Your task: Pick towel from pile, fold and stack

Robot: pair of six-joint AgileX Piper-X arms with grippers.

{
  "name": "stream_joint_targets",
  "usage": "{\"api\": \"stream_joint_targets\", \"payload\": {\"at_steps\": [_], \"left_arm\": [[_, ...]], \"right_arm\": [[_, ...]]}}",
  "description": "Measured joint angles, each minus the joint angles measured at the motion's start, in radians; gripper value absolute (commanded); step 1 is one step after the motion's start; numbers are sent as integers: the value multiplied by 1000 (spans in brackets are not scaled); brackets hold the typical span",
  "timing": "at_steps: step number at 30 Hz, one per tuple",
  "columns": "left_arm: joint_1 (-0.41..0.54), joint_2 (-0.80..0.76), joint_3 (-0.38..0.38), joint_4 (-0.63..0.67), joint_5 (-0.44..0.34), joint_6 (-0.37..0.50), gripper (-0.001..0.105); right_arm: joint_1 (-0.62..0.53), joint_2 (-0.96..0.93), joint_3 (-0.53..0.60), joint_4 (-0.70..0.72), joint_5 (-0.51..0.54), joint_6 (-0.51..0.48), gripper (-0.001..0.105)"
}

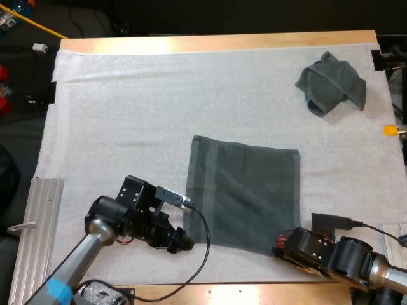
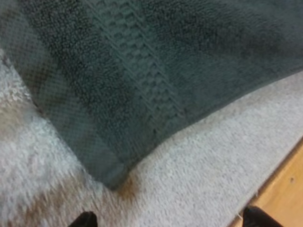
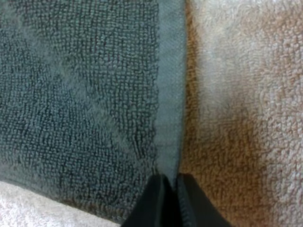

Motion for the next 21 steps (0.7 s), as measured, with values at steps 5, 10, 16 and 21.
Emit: {"api": "stream_joint_targets", "payload": {"at_steps": [5, 10, 16, 21], "left_arm": [[0, 92, 0, -79, 4, -47, 60], [0, 179, 0, -144, 4, -106, 60], [0, 259, 0, -188, 58, -132, 60], [0, 295, -5, -193, 83, -160, 59]], "right_arm": [[0, 0, 0, 0, 0, 0, 0], [0, 0, 0, 0, 0, 0, 0], [0, 0, 0, 0, 0, 0, 0], [0, 0, 0, 0, 0, 0, 0]]}}
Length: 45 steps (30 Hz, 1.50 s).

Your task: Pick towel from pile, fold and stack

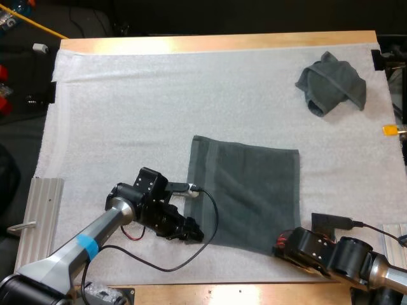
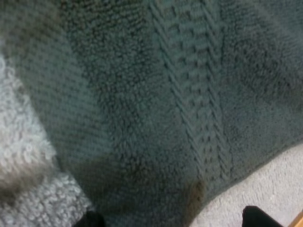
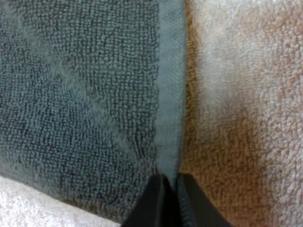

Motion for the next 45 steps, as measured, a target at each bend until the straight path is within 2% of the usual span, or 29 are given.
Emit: {"api": "stream_joint_targets", "payload": {"at_steps": [3, 5, 8, 10, 11, 15, 18, 25, 29, 32, 36, 41, 45], "left_arm": [[0, 12, -3, -2, 7, -12, 52], [0, 18, -3, -7, 7, -13, 41], [0, 28, 0, -8, 7, -13, 21], [0, 31, 2, -8, 7, -13, 3], [0, 30, 3, -8, 7, -13, 0], [0, 30, 3, 19, 22, -11, 0], [0, 5, 3, 91, 40, 26, 0], [0, -184, 3, 344, 50, 129, 0], [0, -279, 3, 388, 51, 139, 0], [0, -283, 3, 356, 66, 111, 0], [10, -244, 3, 246, 142, 41, 0], [77, -148, 3, 62, 323, -92, 0], [147, -63, 3, -105, 423, -220, 0]], "right_arm": [[0, 0, 0, 0, 0, 0, 0], [0, 0, 0, 0, 0, 0, 0], [0, 0, 0, 0, 0, 0, 0], [0, 0, 0, 0, 0, 0, 0], [0, 0, 0, 0, 0, 0, 0], [0, 0, 0, 0, -3, -6, 0], [0, -9, -7, 15, -24, -22, 0], [14, -102, -103, 103, -26, -35, 0], [52, -135, -132, 103, -27, -22, 0], [53, -128, -129, 93, -28, 6, 0], [17, -99, -128, 27, -27, 19, 0], [-146, -26, -128, -103, -61, 25, 0], [-300, 38, -128, -216, -140, 25, 0]]}}
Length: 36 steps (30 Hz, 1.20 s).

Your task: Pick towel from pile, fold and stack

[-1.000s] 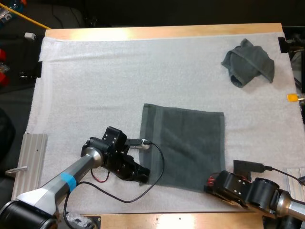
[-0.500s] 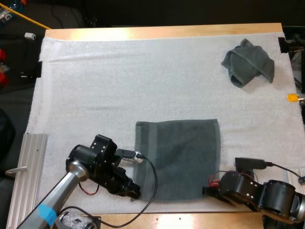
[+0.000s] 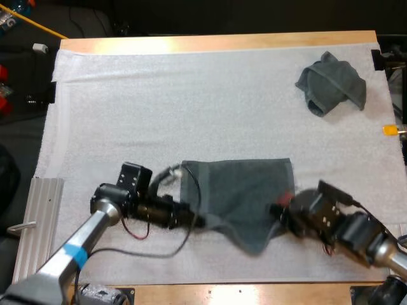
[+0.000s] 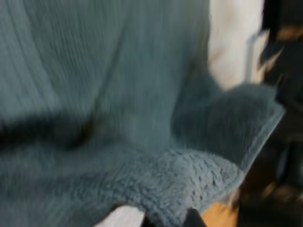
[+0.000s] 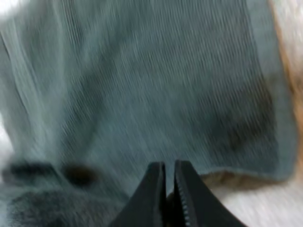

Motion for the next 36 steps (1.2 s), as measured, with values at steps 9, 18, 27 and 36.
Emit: {"api": "stream_joint_targets", "payload": {"at_steps": [9, 18, 27, 36], "left_arm": [[122, 110, 0, -247, 52, -184, 0], [147, 111, -2, -358, 55, -244, 0], [147, 111, -2, -359, 97, -259, 0], [82, 111, 0, -24, 31, 17, 0]], "right_arm": [[-230, 106, 0, -172, -105, 0, 0], [-265, 124, 0, -190, -186, -109, 0], [-265, 124, 0, -164, -174, -201, 27], [-265, 124, 0, -62, -153, -321, 58]]}}
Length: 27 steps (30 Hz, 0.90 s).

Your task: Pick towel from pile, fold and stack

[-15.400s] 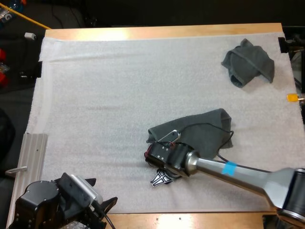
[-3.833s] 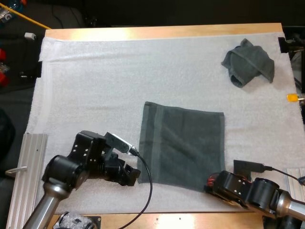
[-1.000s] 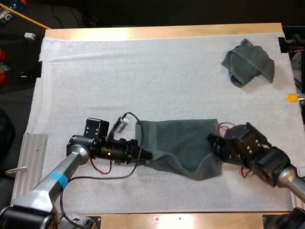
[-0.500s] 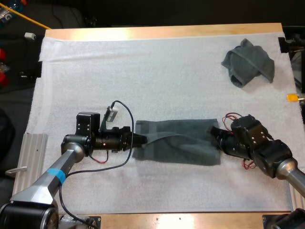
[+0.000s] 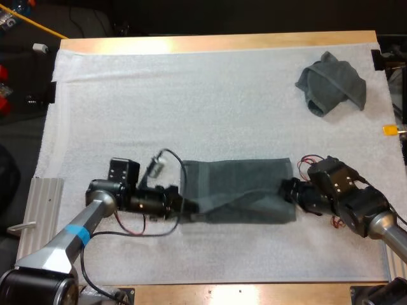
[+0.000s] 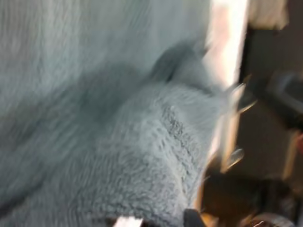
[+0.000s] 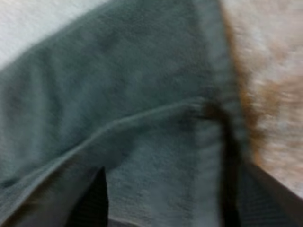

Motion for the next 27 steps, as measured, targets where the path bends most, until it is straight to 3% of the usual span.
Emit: {"api": "stream_joint_targets", "payload": {"at_steps": [4, 11, 15, 27], "left_arm": [[-46, 0, 0, 104, -104, 101, 0], [-48, 0, 0, 122, -114, 117, 0], [-48, 0, 0, 122, -116, 117, 0], [-48, 0, 0, 124, -121, 117, 0]], "right_arm": [[0, 0, 0, 69, 13, -89, 52], [0, 28, 0, -11, 49, -134, 32], [0, 125, 0, -107, 11, -134, 36], [0, 270, 0, -212, 9, -134, 38]]}}
